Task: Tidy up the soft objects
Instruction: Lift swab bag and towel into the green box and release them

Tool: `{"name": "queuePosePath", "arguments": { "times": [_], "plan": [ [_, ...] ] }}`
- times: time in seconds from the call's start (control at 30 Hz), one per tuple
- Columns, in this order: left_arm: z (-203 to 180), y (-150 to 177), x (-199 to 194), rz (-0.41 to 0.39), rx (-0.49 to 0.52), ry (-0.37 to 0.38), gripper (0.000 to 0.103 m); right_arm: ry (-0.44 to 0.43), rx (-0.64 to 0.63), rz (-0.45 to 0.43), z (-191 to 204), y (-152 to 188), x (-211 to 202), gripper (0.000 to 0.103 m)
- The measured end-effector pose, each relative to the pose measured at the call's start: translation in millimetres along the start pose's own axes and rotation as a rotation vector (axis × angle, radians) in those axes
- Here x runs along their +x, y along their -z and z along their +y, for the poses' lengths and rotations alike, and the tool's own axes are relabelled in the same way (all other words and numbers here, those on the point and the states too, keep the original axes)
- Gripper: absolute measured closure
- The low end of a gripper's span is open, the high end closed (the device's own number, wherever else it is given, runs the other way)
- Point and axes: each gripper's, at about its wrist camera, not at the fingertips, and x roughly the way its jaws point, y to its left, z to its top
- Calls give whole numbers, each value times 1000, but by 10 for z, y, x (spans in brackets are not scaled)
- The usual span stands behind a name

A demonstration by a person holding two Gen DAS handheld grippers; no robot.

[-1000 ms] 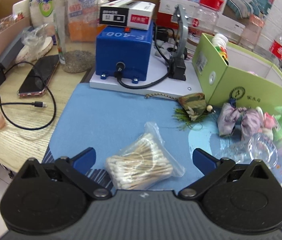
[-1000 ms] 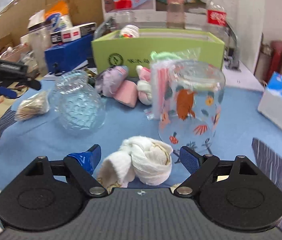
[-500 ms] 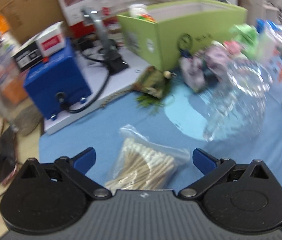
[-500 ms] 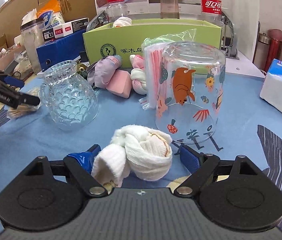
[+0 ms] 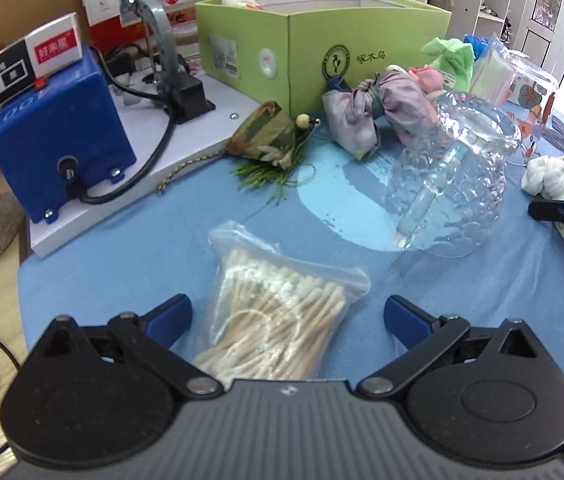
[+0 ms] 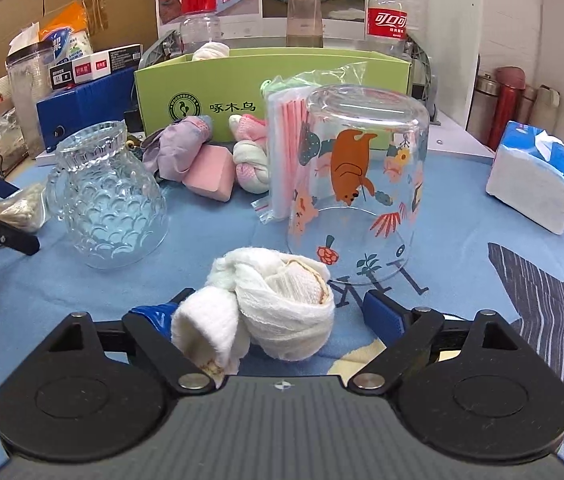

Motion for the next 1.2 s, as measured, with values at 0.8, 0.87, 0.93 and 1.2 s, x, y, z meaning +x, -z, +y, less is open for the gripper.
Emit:
{"name": "queuePosePath", "arguments": {
  "times": [0.8,0.87,0.93,1.2],
  "plan": [
    [-333,39,-769,28,-223,-101,64,-176,41,-69,-389,144,-614,74],
    [-348,-92,-936,3,-238,-106,64,-209,45,-88,-464,54,-716,74],
    [-340,-303,-1069,-34,-244,-105,64,-236,35,-138,-545,-136,-843,74],
    [-267,-1608,-1037,-186,-224,-116,64,-207,-143,-303,-726,-1428,-791,73]
  ]
}}
